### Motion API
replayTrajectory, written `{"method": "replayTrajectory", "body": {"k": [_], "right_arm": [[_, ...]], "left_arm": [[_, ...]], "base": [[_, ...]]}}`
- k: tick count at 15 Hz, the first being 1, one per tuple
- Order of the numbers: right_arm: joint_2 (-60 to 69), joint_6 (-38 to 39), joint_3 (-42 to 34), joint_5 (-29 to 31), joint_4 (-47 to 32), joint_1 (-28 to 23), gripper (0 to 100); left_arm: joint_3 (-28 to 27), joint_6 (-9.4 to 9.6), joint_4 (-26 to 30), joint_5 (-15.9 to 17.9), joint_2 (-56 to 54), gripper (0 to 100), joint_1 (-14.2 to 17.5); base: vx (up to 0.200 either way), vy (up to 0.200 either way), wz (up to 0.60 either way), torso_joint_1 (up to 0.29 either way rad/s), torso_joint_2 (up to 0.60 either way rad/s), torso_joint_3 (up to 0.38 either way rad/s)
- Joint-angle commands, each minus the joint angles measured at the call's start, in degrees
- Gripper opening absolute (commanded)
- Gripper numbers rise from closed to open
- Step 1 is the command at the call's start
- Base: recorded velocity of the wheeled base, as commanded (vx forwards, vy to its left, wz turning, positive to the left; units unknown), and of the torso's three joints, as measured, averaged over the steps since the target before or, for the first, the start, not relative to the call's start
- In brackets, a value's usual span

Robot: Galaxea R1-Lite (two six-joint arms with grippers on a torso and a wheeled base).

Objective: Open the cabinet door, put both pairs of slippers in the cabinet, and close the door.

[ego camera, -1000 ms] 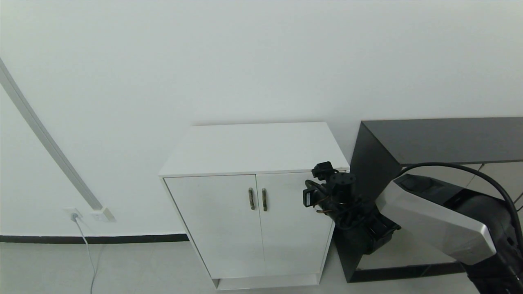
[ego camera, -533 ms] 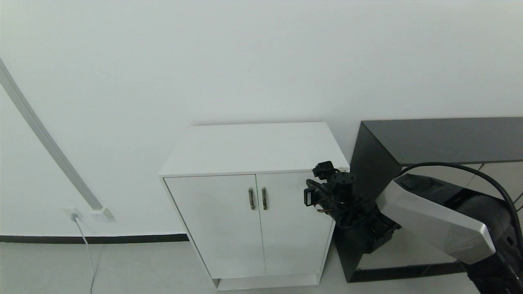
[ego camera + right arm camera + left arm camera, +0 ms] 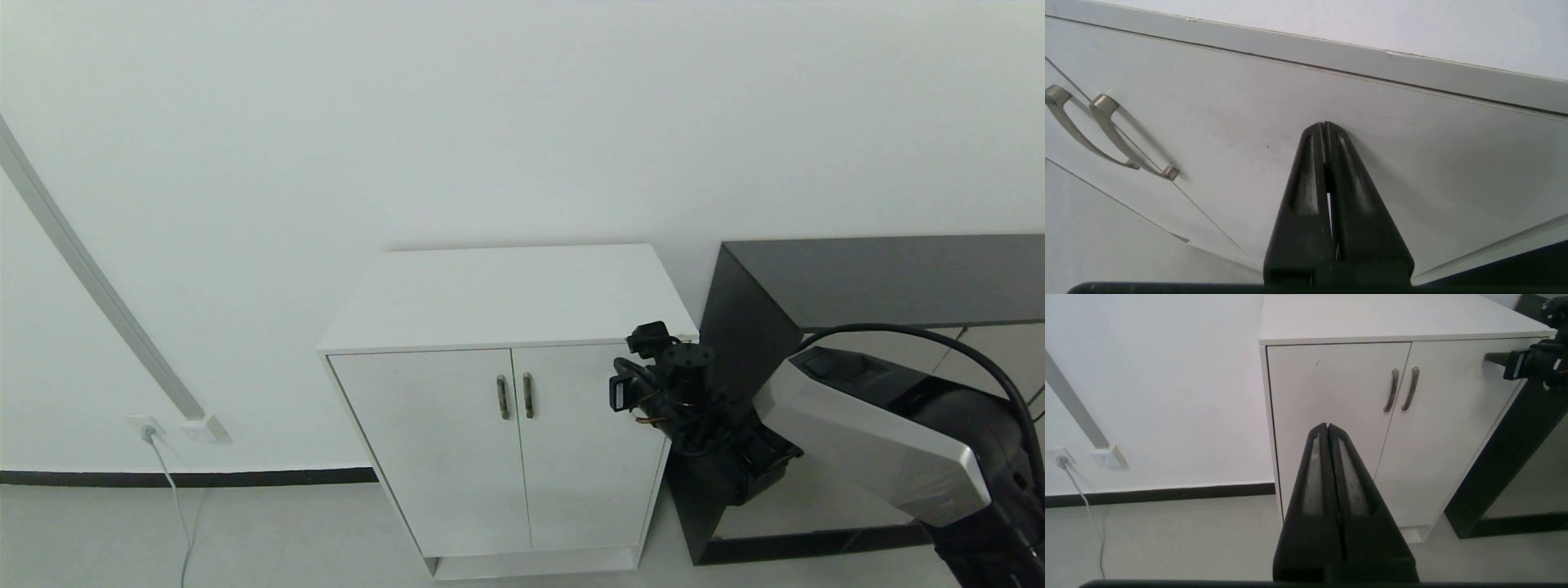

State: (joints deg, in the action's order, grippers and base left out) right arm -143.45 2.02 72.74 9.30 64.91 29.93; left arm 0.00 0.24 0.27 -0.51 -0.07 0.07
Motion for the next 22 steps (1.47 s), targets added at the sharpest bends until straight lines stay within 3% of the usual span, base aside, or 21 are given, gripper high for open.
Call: {"method": "replayTrajectory", "body": {"k": [1,4,10,12,14,19,22], "right_arm": [[0.3,0.0,-0.1,0.0,0.1,-0.1,0],[2.6,0.0,-3.0,0.2,1.1,0.2,0],[17.4,0.0,-25.6,0.6,8.7,-0.2,0],[24.6,-0.1,-35.1,3.4,11.2,-2.0,0],[31.0,-0.7,-41.0,4.3,10.9,-4.6,0],[53.1,-3.8,-60.3,4.1,10.2,-21.1,0],[64.4,-3.8,-67.7,1.2,6.2,-27.0,0]], "left_arm": [[0.0,0.02,0.0,0.0,0.1,0,0.0],[0.0,0.02,0.0,0.0,0.1,0,0.0],[0.0,0.02,0.0,0.0,0.1,0,0.0],[0.0,0.11,0.0,0.1,0.1,0,0.0],[0.0,0.11,0.0,0.1,0.1,0,0.0],[0.0,0.02,0.0,0.1,0.1,0,0.0],[0.0,0.02,0.0,0.1,0.1,0,0.0]], "base": [[0.0,0.0,0.0,0.0,0.0,0.0],[0.0,0.0,0.0,0.0,0.0,0.0],[0.0,0.0,0.0,0.0,0.0,0.0],[0.0,0.0,0.0,0.0,0.0,0.0],[0.0,0.0,0.0,0.0,0.0,0.0],[0.0,0.0,0.0,0.0,0.0,0.0],[0.0,0.0,0.0,0.0,0.0,0.0]]}}
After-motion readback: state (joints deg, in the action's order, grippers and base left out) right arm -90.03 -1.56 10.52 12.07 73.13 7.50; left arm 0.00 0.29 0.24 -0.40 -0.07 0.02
